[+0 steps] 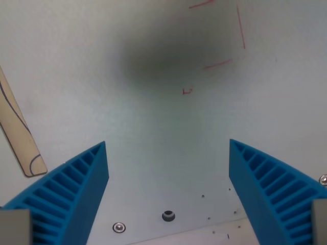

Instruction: Rotate around base negative y

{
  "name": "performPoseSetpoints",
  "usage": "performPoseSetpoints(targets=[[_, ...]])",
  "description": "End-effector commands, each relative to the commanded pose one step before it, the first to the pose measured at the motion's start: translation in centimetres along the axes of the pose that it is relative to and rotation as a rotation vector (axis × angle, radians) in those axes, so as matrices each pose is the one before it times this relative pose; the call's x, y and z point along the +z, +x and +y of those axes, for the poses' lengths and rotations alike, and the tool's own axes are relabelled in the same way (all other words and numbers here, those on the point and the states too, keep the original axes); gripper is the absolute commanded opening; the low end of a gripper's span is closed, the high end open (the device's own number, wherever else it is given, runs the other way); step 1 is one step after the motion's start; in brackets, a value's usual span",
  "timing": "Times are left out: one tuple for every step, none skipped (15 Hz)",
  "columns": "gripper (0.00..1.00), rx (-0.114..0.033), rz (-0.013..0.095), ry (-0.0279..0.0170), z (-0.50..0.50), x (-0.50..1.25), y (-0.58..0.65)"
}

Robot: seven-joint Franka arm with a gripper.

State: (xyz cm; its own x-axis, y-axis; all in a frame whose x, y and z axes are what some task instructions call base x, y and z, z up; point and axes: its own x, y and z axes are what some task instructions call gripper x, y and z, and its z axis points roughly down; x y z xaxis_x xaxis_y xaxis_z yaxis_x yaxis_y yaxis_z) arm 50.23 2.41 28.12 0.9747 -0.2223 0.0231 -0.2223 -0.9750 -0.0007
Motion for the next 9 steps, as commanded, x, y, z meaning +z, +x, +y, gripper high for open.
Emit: performPoseSetpoints(targets=[[1.0, 0.0011, 0.154, 0.03349, 0.186, 0.13, -0.633], [1.0, 0.0, 0.0114, 0.00259, 0.0, 0.0, 0.0], [1.0, 0.0, 0.0114, 0.00259, 0.0, 0.0, 0.0], [1.0, 0.0, 0.0114, 0.00259, 0.0, 0.0, 0.0], [1.0, 0.0, 0.0114, 0.00259, 0.0, 0.0, 0.0], [1.0, 0.0, 0.0114, 0.00259, 0.0, 0.0, 0.0], [1.0, 0.0, 0.0114, 0.00259, 0.0, 0.0, 0.0], [1.0, 0.0, 0.0114, 0.00259, 0.0, 0.0, 0.0], [1.0, 0.0, 0.0114, 0.00259, 0.0, 0.0, 0.0]])
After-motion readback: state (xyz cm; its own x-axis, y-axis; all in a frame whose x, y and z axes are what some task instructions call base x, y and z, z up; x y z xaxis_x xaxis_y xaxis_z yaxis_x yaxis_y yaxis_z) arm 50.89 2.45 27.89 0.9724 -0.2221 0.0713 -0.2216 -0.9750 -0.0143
